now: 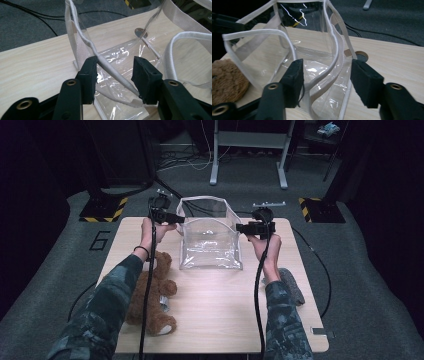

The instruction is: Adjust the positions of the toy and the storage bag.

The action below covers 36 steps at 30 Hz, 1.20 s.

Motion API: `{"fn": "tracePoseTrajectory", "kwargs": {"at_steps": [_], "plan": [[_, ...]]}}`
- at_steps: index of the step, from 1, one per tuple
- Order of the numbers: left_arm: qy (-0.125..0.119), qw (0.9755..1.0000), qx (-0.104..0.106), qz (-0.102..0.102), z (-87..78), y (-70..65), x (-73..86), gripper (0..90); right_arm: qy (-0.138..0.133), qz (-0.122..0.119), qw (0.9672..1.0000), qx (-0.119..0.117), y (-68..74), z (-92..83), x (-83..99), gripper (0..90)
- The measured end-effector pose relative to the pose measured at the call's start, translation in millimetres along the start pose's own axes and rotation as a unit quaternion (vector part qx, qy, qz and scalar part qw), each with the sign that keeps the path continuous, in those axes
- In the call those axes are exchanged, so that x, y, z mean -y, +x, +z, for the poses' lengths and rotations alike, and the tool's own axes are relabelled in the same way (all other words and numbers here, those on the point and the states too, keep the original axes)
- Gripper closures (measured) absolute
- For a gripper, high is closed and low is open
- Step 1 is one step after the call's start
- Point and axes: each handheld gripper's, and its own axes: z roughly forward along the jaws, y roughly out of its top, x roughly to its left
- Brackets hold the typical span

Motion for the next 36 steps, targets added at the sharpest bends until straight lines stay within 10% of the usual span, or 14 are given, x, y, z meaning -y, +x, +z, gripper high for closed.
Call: {"fn": "tracePoseTrajectory", "kwargs": {"at_steps": [12,36], "plan": [[-0.001,1.0000,0.004,0.008,-0.8,-0.8,2.1,78.8,0.024,0.010,0.9990,0.036,2.2,19.6,-2.6,87.2],[0.020,0.9978,0.058,-0.024,-36.3,-18.2,39.4,73.0,0.032,-0.024,0.9986,0.035,-0.1,-30.8,38.7,88.1]]}}
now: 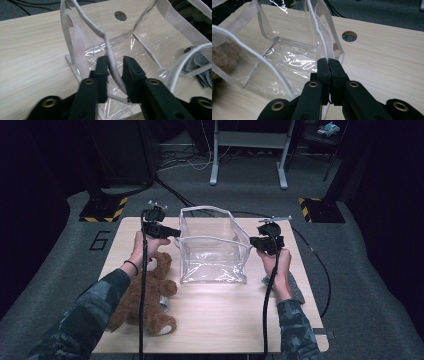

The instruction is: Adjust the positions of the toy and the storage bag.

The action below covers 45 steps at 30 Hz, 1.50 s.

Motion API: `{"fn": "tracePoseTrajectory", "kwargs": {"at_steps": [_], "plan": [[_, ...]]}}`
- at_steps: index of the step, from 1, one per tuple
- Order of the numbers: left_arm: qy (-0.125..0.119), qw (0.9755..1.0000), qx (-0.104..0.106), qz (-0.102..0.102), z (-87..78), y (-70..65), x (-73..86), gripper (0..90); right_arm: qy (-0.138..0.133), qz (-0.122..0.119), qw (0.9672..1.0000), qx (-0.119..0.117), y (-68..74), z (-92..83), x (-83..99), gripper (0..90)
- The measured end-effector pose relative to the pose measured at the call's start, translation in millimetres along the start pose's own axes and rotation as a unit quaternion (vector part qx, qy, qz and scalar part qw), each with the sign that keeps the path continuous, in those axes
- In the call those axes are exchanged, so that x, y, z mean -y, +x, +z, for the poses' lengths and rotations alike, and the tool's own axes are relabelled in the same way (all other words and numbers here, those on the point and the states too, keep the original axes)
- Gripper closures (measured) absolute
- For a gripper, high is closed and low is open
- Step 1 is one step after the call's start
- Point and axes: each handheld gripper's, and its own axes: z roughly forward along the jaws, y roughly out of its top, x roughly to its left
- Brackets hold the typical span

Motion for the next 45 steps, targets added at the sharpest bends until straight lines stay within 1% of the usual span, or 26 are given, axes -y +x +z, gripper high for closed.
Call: {"fn": "tracePoseTrajectory", "kwargs": {"at_steps": [2,3,5,6,9,10,11,12,13,14,15,16,18,19,20,21,22,23,26,29,30,32,35,37,40,45], "plan": [[-0.003,0.9999,-0.010,-0.006,-0.8,3.6,-0.9,61.8,-0.001,-0.003,1.0000,-0.005,0.3,-0.5,0.3,85.8],[-0.007,0.9999,-0.006,-0.011,-1.6,6.5,-1.6,56.5,-0.003,-0.003,1.0000,-0.007,0.4,-0.5,-0.5,82.7],[-0.015,0.9996,-0.016,-0.017,-2.1,9.5,-4.0,49.2,-0.007,-0.003,0.9999,-0.014,-1.2,-1.1,-3.4,74.4],[-0.021,0.9994,-0.016,-0.022,-2.0,11.0,-5.5,45.4,-0.008,-0.004,0.9998,-0.017,-2.3,-0.6,-5.7,70.4],[-0.028,0.9989,-0.034,-0.014,1.3,12.4,-12.2,39.8,-0.006,-0.006,0.9999,-0.012,-4.3,4.6,-13.9,65.3],[-0.025,0.9989,-0.036,-0.019,4.0,12.8,-14.3,39.5,-0.006,-0.006,0.9997,-0.025,-4.7,8.2,-17.1,63.6],[-0.020,0.9989,-0.035,-0.023,6.8,13.3,-16.1,39.3,-0.003,-0.008,0.9997,-0.022,-4.2,11.7,-20.3,62.8],[-0.013,0.9991,-0.035,-0.020,10.0,13.2,-17.9,39.9,0.001,-0.008,0.9997,-0.024,-3.3,15.5,-23.4,62.8],[-0.002,0.9991,-0.038,-0.018,13.6,11.8,-19.5,41.6,-0.002,-0.007,0.9994,-0.035,-1.9,19.3,-26.2,63.2],[0.007,0.9990,-0.040,-0.016,16.8,10.6,-20.4,43.1,-0.002,-0.014,0.9995,-0.030,0.4,23.3,-28.9,63.2],[0.018,0.9988,-0.044,-0.014,20.0,9.8,-20.9,46.0,0.005,-0.012,0.9994,-0.032,2.8,27.2,-31.5,63.6],[0.028,0.9986,-0.043,-0.012,22.1,9.7,-21.0,49.3,0.006,-0.017,0.9990,-0.040,4.1,31.3,-33.6,64.1],[0.035,0.9987,-0.037,-0.008,24.1,9.2,-20.5,58.0,0.010,-0.023,0.9991,-0.034,8.3,37.2,-37.1,69.6],[0.036,0.9987,-0.035,-0.001,24.1,9.1,-20.1,65.2,0.012,-0.024,0.9988,-0.040,10.5,39.9,-38.8,75.6],[0.037,0.9987,-0.034,0.008,23.7,9.0,-19.3,68.8,0.011,-0.030,0.9990,-0.032,11.8,41.4,-39.7,82.7],[0.035,0.9988,-0.033,0.011,23.8,8.8,-18.6,73.8,0.013,-0.030,0.9992,-0.023,13.8,41.9,-40.2,85.5],[0.036,0.9986,-0.033,0.017,22.7,9.3,-17.8,75.6,0.014,-0.030,0.9993,-0.020,14.3,41.0,-40.3,86.8],[0.037,0.9986,-0.033,0.017,21.8,9.9,-17.3,77.8,0.013,-0.031,0.9994,-0.006,14.3,39.3,-40.2,87.6],[0.044,0.9983,-0.029,0.024,17.5,14.2,-15.3,80.7,0.018,-0.027,0.9994,0.011,8.7,34.1,-38.3,88.2],[0.045,0.9986,-0.021,0.018,13.0,18.7,-12.5,81.2,0.021,-0.015,0.9995,0.017,-0.1,28.0,-36.1,88.2],[0.044,0.9988,-0.019,0.009,10.7,19.9,-11.0,81.3,0.023,-0.010,0.9995,0.019,-3.3,25.5,-35.2,88.2],[0.043,0.9990,-0.012,0.006,7.6,21.6,-9.3,81.4,0.021,-0.009,0.9995,0.023,-8.9,20.9,-33.2,88.3],[0.045,0.9989,-0.008,0.008,4.2,17.9,-6.3,81.4,0.019,-0.012,0.9995,0.024,-12.9,16.0,-28.5,88.2],[0.043,0.9991,0.000,0.001,2.9,13.6,-4.5,81.3,0.018,-0.013,0.9994,0.027,-13.2,14.9,-25.4,88.2],[0.046,0.9989,0.006,-0.001,2.1,6.2,-3.4,81.1,0.016,-0.017,0.9994,0.027,-13.9,14.4,-24.4,88.1],[0.051,0.9987,0.007,0.001,-0.2,1.1,-2.1,80.5,0.021,-0.016,0.9992,0.032,-12.8,13.1,-24.0,88.1]]}}
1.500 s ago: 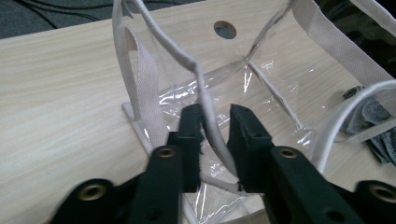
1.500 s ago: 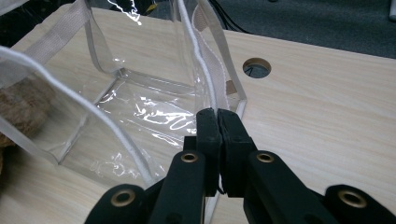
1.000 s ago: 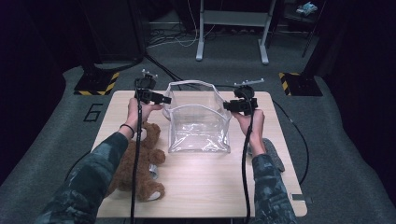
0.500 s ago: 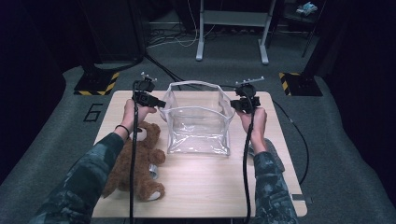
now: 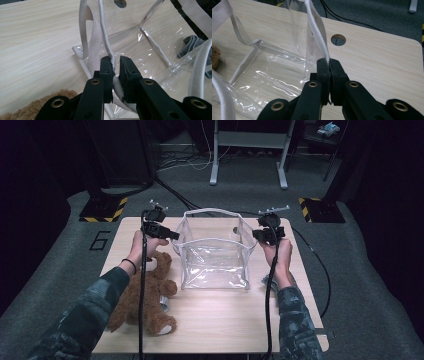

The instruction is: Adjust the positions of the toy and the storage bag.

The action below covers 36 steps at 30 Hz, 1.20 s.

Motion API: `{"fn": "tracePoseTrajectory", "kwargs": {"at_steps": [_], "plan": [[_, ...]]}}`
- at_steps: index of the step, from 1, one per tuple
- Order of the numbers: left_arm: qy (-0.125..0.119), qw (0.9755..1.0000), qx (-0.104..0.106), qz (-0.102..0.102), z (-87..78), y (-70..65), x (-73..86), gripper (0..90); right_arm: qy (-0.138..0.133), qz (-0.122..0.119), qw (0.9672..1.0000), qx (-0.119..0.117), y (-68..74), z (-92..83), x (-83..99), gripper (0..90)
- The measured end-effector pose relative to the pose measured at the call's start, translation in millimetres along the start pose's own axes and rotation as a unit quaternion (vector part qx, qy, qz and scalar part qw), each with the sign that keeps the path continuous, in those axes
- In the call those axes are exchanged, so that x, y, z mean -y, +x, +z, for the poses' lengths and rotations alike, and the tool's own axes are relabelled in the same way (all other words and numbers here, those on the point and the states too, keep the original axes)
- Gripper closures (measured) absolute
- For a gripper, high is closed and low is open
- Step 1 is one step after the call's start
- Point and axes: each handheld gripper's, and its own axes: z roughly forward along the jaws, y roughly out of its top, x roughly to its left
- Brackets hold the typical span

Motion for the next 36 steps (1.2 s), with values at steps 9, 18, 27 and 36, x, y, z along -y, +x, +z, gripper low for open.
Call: {"fn": "tracePoseTrajectory", "kwargs": {"at_steps": [9,18,27,36], "plan": [[-0.023,0.9996,-0.007,-0.014,-0.6,2.7,4.3,53.3,-0.005,-0.008,0.9999,-0.013,5.6,0.2,6.6,76.1],[-0.088,0.9946,-0.052,-0.014,-34.6,10.2,11.4,22.3,-0.041,0.011,0.9989,-0.019,-1.0,-22.8,15.2,32.2],[-0.091,0.9927,-0.071,-0.037,-53.2,28.2,31.8,6.2,-0.057,0.016,0.9977,-0.032,-6.8,-51.1,40.3,15.7],[-0.095,0.9920,-0.079,-0.024,-60.3,34.8,61.7,0.0,-0.075,0.016,0.9964,-0.035,-8.3,-67.0,77.9,10.7]]}}
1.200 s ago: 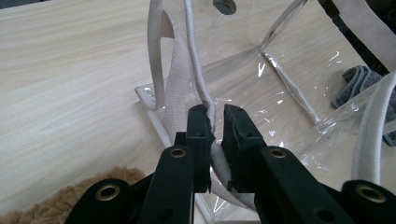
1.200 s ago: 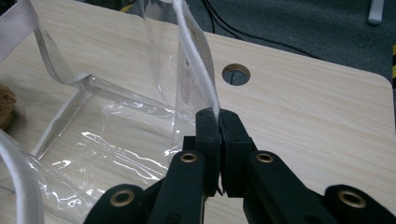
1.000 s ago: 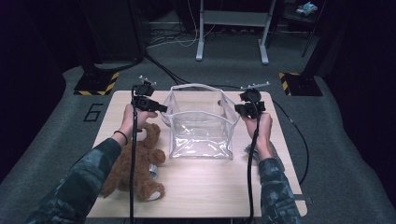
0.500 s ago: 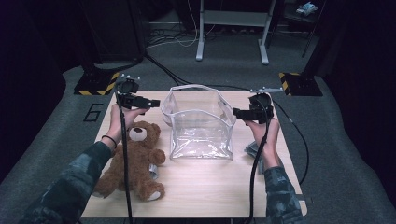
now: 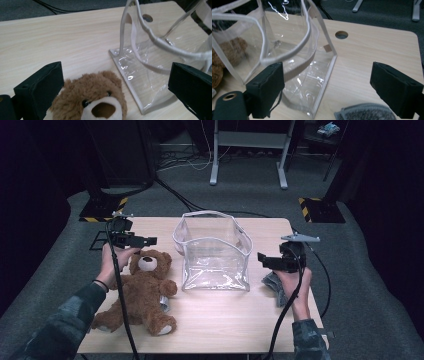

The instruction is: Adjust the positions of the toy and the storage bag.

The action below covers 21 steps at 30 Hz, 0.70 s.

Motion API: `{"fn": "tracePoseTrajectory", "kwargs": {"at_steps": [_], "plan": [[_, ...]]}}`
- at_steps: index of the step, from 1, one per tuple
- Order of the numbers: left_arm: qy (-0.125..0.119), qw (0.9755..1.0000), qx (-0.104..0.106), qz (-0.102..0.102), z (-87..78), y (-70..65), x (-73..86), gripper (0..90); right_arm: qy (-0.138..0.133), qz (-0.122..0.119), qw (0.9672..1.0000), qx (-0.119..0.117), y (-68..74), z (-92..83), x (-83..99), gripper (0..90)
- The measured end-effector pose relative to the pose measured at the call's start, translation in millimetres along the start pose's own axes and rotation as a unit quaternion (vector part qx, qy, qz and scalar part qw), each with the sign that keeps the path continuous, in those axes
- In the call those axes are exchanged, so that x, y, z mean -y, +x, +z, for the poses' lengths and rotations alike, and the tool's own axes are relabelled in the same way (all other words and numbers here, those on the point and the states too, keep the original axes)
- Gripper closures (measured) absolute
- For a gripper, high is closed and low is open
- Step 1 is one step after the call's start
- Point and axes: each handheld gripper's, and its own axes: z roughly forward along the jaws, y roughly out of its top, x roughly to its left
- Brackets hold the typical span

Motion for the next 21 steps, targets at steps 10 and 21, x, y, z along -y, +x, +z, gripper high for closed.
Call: {"fn": "tracePoseTrajectory", "kwargs": {"at_steps": [10,21], "plan": [[0.026,0.9993,-0.018,-0.021,10.3,13.2,39.0,0.0,0.031,-0.017,0.9993,-0.010,29.3,15.8,66.2,1.4],[0.066,0.9965,-0.029,-0.043,25.6,13.5,65.5,0.0,0.037,-0.025,0.9988,-0.023,55.2,39.5,119.7,0.0]]}}
